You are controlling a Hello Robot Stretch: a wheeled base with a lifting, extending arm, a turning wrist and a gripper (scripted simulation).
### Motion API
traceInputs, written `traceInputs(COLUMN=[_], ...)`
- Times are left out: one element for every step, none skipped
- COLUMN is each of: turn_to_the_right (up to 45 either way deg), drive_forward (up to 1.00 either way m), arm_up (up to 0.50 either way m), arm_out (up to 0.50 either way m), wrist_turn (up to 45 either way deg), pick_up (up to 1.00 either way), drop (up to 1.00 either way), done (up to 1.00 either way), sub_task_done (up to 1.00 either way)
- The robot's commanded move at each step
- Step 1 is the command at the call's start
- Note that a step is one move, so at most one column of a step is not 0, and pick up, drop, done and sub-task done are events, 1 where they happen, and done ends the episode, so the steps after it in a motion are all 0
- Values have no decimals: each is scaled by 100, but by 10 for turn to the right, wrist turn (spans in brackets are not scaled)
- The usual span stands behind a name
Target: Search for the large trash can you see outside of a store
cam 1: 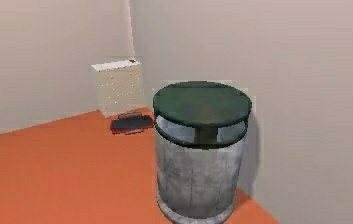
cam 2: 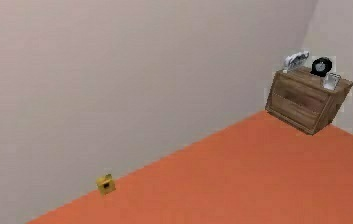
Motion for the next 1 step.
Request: traceInputs(turn_to_the_right=[0], drive_forward=[0], arm_up=[0], arm_out=[0], wrist_turn=[0], pick_up=[0], drop=[0], done=[100], sub_task_done=[0])
